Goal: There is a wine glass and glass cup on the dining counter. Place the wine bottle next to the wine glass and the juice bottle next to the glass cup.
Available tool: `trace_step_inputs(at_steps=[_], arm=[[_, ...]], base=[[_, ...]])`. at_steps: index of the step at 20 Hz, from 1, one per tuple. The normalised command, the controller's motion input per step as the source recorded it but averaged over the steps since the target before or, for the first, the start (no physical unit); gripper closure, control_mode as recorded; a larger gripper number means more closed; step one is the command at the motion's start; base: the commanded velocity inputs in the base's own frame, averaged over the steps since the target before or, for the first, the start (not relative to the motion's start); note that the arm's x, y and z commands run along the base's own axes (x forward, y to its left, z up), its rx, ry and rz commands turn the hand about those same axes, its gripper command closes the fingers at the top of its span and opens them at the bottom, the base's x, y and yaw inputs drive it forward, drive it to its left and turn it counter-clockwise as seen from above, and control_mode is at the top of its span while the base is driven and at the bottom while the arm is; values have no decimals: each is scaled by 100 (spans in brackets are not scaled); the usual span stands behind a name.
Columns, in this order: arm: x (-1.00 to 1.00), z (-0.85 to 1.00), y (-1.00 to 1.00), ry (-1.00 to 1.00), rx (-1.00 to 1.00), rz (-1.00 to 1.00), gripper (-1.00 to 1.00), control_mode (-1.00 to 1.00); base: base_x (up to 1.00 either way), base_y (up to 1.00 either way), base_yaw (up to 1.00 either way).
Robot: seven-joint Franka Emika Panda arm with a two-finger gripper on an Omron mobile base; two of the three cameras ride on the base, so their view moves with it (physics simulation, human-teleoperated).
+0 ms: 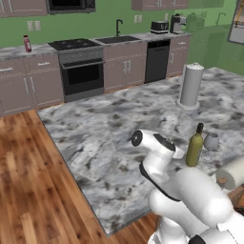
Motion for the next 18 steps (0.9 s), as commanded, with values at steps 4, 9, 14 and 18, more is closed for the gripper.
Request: trace_step_inputs(at_steps=[4, 9, 14, 18], arm=[[-36, 23, 11, 12, 0, 35, -100, -100], [-38, 17, 11, 8, -1, 34, -100, -100], [-40, 9, 10, 6, 0, 25, -100, -100], [-36, 7, 10, 11, 1, 23, -100, -100]], base=[[0, 0, 0], [0, 0, 0], [0, 0, 0], [0, 0, 0]])
